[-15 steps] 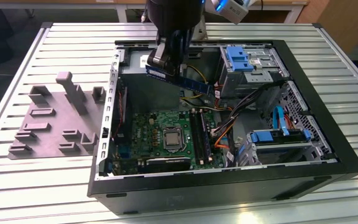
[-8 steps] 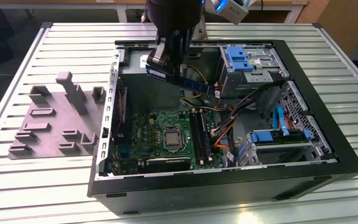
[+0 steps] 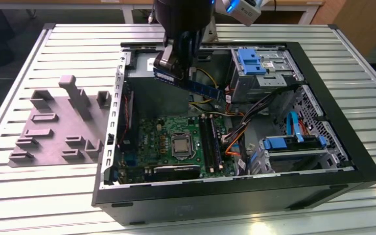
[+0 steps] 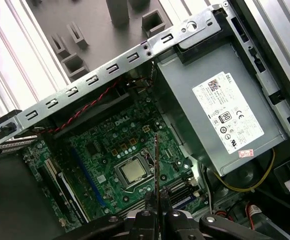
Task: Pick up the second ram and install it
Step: 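Insert the second ram into the second slot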
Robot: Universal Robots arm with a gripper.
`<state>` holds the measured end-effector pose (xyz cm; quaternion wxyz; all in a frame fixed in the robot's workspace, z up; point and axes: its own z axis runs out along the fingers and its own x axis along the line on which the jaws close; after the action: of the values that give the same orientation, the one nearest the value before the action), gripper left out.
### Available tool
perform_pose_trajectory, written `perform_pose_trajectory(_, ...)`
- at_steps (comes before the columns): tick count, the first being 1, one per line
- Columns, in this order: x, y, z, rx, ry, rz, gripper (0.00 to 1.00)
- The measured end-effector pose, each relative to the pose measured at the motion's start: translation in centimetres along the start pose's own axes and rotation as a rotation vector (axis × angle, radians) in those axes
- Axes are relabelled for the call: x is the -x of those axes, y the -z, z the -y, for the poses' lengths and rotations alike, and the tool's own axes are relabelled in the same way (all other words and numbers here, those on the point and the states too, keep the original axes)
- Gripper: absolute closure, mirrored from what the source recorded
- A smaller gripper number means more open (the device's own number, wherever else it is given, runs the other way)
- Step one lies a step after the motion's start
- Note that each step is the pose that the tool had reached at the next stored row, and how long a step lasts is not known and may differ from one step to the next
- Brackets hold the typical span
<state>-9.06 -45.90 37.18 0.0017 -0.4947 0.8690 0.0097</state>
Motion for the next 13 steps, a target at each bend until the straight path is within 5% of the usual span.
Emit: perform_pose_trajectory(13,0.0,-0.01,0.0,-0.0005,-0.042,0.0006,0.86)
